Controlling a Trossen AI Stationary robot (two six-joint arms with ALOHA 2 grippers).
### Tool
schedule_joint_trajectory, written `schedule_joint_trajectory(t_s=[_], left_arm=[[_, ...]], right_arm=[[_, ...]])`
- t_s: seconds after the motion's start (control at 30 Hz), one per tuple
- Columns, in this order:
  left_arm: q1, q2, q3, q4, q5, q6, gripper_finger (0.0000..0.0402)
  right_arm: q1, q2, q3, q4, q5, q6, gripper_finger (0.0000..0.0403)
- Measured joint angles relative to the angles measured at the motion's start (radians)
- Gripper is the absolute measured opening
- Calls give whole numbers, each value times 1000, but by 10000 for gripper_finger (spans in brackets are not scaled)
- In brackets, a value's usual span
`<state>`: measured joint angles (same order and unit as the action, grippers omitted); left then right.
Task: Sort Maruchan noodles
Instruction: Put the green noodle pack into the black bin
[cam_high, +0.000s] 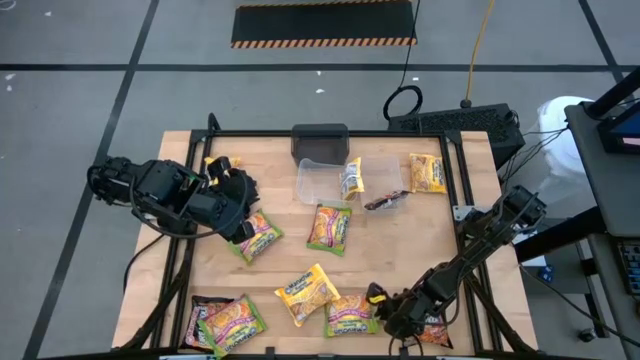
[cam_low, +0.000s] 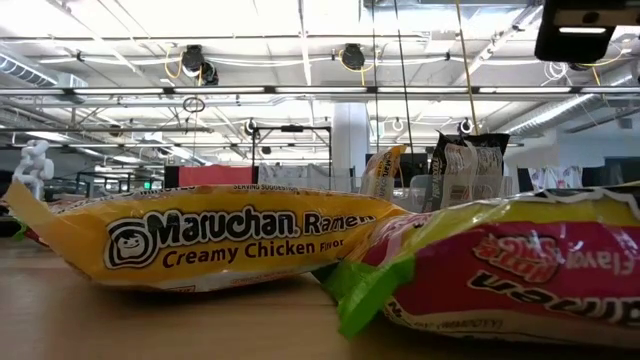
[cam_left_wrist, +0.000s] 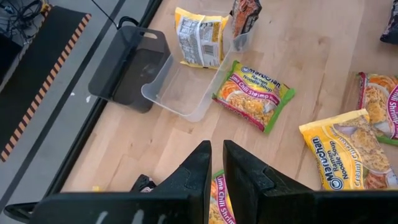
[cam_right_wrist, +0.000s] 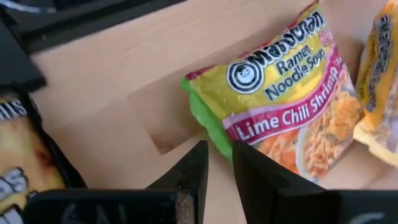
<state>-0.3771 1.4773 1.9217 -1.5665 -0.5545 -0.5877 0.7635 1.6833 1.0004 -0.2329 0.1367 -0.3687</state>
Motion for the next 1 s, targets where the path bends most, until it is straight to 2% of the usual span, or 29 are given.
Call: schedule_joint_trajectory(t_s=[0.13,1.0], left_arm=[[-1,0,0,0,0,-1,49],[-51,0,0,0,-1,-36,49]], right_arm=[[5,1,0,-2,51,-63,70],[11,13,0,39,46,-78,70]])
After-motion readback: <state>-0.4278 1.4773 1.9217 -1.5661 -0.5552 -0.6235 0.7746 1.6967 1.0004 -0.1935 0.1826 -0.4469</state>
